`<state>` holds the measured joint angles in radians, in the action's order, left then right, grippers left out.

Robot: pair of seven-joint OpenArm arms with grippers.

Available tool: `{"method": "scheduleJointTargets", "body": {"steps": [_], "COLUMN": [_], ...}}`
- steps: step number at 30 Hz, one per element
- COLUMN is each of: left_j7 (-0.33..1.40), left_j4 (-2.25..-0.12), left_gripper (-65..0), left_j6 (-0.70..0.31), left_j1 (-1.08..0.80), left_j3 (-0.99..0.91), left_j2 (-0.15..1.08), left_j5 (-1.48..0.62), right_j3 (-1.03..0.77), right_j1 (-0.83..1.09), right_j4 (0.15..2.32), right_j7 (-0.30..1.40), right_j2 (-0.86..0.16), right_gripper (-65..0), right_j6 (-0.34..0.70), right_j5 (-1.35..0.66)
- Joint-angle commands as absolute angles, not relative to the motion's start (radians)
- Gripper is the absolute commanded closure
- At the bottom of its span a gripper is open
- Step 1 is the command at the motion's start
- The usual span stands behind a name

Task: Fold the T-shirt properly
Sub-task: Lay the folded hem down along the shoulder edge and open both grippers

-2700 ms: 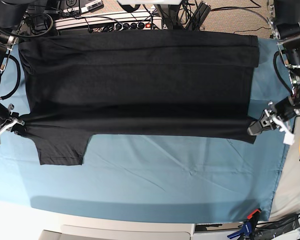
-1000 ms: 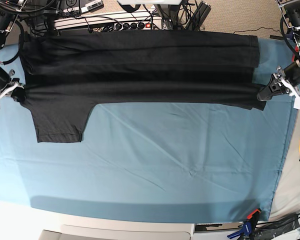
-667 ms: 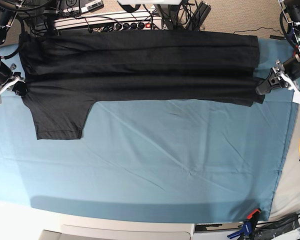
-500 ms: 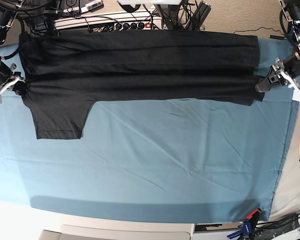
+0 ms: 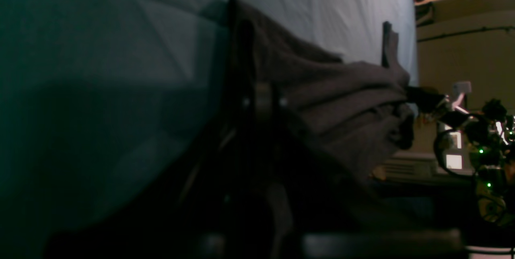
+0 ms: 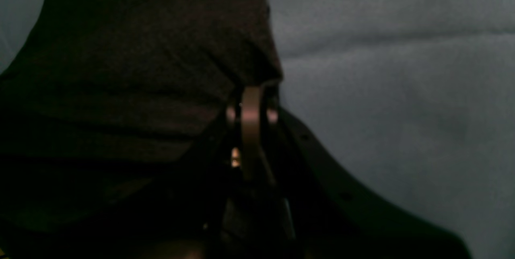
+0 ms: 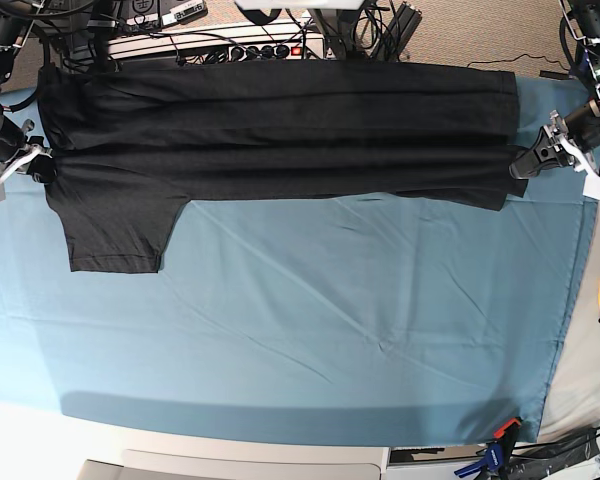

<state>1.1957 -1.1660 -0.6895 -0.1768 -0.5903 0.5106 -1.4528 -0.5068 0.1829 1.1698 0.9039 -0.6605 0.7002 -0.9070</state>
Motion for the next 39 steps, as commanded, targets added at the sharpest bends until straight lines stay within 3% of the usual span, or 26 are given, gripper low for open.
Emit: {"method": "scheduleJointTargets", "body": {"steps": [1,10,25,39], "left_j7": [1.178,1.25,1.248,1.234], "left_j4": [-1.183,-1.183,-1.183,-1.183], "left_gripper": [0.0,0.0,0.0,0.0], "left_j6": [-0.698,-0.698,-0.698,-0.698], "left_j1": [-0.171,-0.172,-0.172,-0.172], "left_j3": [-0.599,-0.599,-0.678,-0.677], "left_j2": [0.537,0.537,0.538,0.537], "left_j5": [-1.484,-1.484,-1.484,-1.484], "right_j3": [-0.519,-0.519,-0.521,-0.521], "right_j1": [0.175,0.175,0.174,0.175], "right_j4": [1.186,1.186,1.186,1.185], "right_j7": [0.883,0.936,0.934,0.93], "right_j2": [-0.693,-0.693,-0.753,-0.736], "right_gripper": [0.0,0.0,0.0,0.0], "right_j6": [0.698,0.698,0.698,0.698], "right_j5": [-0.919,-0.976,-0.941,-0.941]}}
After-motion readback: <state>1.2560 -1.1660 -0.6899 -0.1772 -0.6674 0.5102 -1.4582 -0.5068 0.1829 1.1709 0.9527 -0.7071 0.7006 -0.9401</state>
